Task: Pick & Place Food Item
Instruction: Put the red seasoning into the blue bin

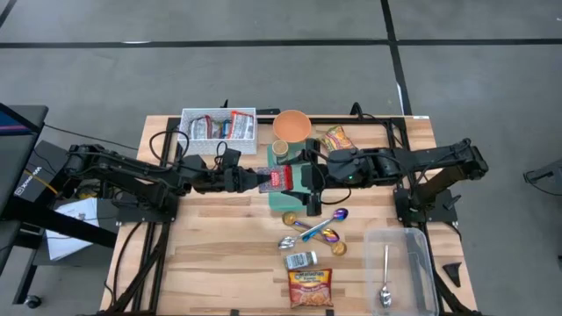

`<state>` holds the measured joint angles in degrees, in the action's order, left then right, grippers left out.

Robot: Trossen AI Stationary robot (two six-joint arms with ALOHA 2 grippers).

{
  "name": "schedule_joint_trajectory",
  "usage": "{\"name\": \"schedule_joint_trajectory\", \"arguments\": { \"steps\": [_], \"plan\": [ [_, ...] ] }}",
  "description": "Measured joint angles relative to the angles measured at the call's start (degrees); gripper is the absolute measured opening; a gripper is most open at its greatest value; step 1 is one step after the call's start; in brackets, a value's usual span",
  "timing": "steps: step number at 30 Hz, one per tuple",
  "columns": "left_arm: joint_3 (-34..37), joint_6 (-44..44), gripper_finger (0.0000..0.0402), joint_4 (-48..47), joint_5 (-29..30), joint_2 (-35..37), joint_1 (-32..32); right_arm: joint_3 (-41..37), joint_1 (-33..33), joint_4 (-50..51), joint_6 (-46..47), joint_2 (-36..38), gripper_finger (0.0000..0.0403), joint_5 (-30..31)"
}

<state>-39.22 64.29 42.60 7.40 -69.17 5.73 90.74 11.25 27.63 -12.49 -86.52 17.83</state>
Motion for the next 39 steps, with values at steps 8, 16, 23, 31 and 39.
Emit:
{"name": "schedule_joint_trajectory", "arguments": {
  "steps": [8,16,23,31,39],
  "plan": [
    [-0.11,-4.89,0.0381,-9.11,-3.72,0.2,-0.12,0.0,-0.19,3.78,5.09,-0.02,0.0304,-0.03],
    [0.0,-13.34,0.0336,-19.03,-27.78,0.57,1.06,0.04,-2.59,14.85,9.37,1.48,0.0304,-0.93],
    [-0.15,-17.62,0.0293,-6.48,-34.02,1.58,3.91,1.11,-8.2,24.63,14.68,1.05,0.0304,-5.52],
    [-0.16,-25.19,0.014,-7.62,-30.08,7.16,1.91,1.37,-13.76,31.14,14.17,-2.44,0.0304,-12.1],
    [-0.17,-36.77,0.0013,-15.64,-21.55,16.66,-2.41,12.61,-16.59,42.74,12.43,-15.78,0.0304,-13.73]
  ]
}}
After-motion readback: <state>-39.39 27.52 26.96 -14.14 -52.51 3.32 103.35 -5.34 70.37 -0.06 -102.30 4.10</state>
